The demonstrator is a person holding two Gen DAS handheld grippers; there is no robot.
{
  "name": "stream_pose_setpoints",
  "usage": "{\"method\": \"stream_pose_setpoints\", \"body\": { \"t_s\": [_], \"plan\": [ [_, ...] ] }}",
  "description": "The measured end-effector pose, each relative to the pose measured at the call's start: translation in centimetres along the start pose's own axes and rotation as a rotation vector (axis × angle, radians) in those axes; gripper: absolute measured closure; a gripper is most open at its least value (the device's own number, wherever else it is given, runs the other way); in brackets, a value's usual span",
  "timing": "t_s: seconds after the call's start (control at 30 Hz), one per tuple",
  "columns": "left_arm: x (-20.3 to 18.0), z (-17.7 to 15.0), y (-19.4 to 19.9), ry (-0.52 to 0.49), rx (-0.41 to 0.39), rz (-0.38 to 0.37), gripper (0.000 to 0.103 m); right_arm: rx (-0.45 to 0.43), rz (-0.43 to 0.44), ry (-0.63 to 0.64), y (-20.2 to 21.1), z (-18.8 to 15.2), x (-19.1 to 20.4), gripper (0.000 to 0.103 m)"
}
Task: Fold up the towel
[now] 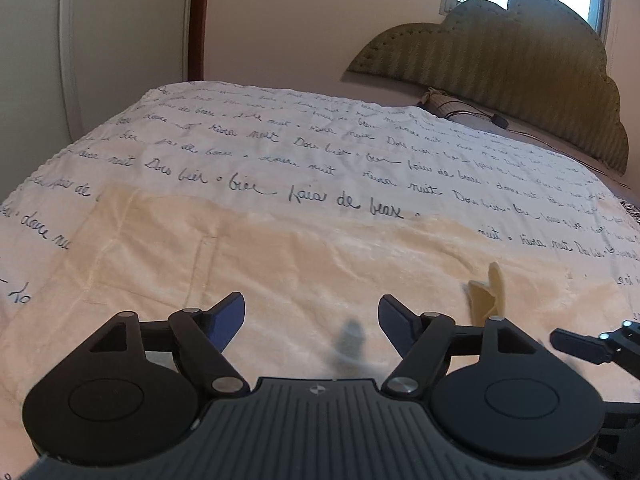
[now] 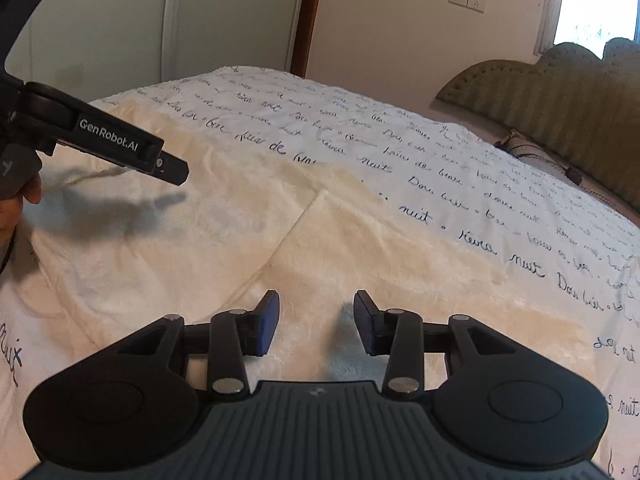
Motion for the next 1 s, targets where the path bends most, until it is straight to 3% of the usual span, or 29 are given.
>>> {"method": "stream_pose_setpoints", "body": {
  "t_s": [0.13, 0.37, 0.47, 0.63, 0.73, 0.8, 1.0],
  "plan": [
    [1.6, 0.2, 0.4, 0.010, -0.009, 0.039, 0.026, -0.061, 0.002, 0.016, 1.3, 1.4, 1.4, 0.063],
    [4.9, 0.5, 1.6, 0.045, -0.033, 0.105, 0.022, -0.124, 0.079, 0.105, 1.9, 4.2, 5.9, 0.063],
    [6.6, 0.7, 2.7, 0.059, -0.071, 0.169, 0.010, -0.144, 0.119, 0.147, 1.7, 5.1, 8.1, 0.063],
    [10.0, 1.2, 4.5, 0.047, -0.108, 0.313, 0.005, -0.173, 0.171, 0.231, 1.2, 6.4, 11.6, 0.063],
    [13.1, 1.6, 6.0, 0.105, -0.120, 0.372, 0.004, -0.190, 0.194, 0.305, 1.0, 6.9, 14.0, 0.063],
    [15.5, 1.8, 6.8, 0.185, -0.099, 0.353, 0.003, -0.196, 0.210, 0.357, 0.5, 7.2, 15.7, 0.063],
    [20.4, 1.9, 7.5, 0.371, 0.037, 0.172, 0.004, -0.208, 0.187, 0.510, -0.6, 7.6, 20.2, 0.063]
  ]
}}
Point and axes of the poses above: each gripper's, at about its wrist camera, not at the fingertips, and y roughly against the way its jaws point, x to its left, z to its top, the point moved 1 cm from there along -y, roughly the way its jaws point, and after that the axes turned 9 degrees about y, right-handed, at the moved point
